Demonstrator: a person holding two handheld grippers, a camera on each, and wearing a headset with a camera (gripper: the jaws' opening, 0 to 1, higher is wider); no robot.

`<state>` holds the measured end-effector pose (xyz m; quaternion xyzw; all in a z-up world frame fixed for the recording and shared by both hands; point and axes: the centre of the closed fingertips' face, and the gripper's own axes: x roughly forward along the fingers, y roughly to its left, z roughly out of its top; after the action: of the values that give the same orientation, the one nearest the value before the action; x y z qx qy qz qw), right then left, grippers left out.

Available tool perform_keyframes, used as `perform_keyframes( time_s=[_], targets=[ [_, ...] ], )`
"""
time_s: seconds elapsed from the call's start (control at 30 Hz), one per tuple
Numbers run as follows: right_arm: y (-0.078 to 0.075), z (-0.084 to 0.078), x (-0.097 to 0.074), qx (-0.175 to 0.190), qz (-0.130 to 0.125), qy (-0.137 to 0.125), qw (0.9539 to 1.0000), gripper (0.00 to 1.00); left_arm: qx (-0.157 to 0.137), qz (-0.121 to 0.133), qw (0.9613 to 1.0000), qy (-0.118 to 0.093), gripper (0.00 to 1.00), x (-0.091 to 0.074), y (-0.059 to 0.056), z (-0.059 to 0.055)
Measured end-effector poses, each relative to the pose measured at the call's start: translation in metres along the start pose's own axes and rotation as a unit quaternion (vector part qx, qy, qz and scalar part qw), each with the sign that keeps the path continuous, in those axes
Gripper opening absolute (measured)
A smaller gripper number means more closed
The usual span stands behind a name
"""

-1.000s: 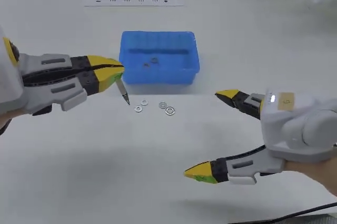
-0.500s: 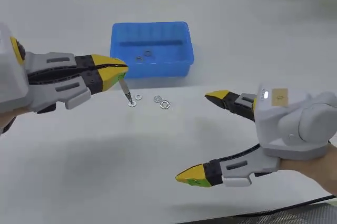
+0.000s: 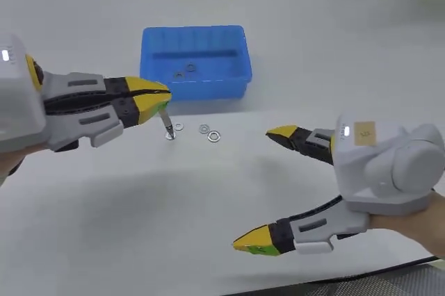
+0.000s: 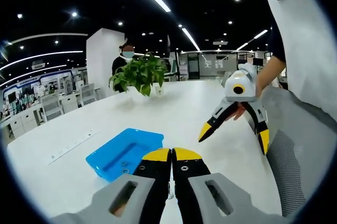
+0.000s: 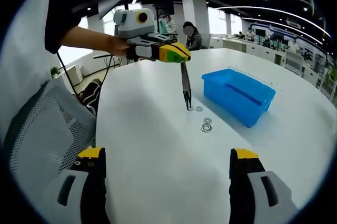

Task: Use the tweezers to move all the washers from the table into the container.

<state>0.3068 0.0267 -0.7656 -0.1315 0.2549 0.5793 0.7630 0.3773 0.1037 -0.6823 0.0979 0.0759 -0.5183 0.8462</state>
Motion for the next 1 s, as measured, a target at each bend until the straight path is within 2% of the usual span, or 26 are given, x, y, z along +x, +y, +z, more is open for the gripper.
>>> perform_keyframes(
  time_s=[0.17,0.23,0.47,0.63,0.73,0.8,0.87,0.9,1.0],
  targets=[
    [-0.001,0.003,0.001,0.006,0.0,-0.006,1.0,0.98,0.005,-0.003,0.9999,0.009,0.04,0.002,-0.002,-0.003],
    [-0.001,0.004,0.001,0.006,-0.001,-0.008,1.0,0.98,0.018,-0.005,0.9997,0.015,0.04,0.001,-0.003,-0.004],
    [0.0,0.003,0.004,0.013,0.001,-0.009,0.9999,0.97,0.013,0.001,0.9998,0.012,0.04,-0.002,0.001,-0.005],
    [0.001,0.005,0.006,0.014,0.005,-0.01,0.9998,0.96,0.008,-0.009,0.9999,0.009,0.04,-0.001,-0.002,-0.005],
    [0.0,0.008,0.009,0.01,0.009,-0.011,0.9998,0.94,0.011,-0.027,0.9995,0.015,0.04,-0.001,-0.003,-0.005],
    [-0.003,0.013,0.014,0.005,0.011,-0.011,0.9999,0.9,-0.011,-0.035,0.9992,0.013,0.04,-0.002,-0.001,-0.006],
    [-0.006,0.019,0.021,0.002,0.019,-0.013,0.9997,0.87,-0.014,-0.038,0.9991,0.014,0.04,-0.003,0.002,-0.006],
    [-0.007,0.024,0.025,-0.001,0.021,-0.015,0.9997,0.86,-0.026,-0.042,0.9987,0.016,0.04,-0.003,0.004,-0.007],
    [-0.01,0.038,0.037,-0.016,0.029,-0.023,0.9992,0.84,-0.026,-0.05,0.9981,0.023,0.04,-0.002,0.006,-0.007]
  ],
)
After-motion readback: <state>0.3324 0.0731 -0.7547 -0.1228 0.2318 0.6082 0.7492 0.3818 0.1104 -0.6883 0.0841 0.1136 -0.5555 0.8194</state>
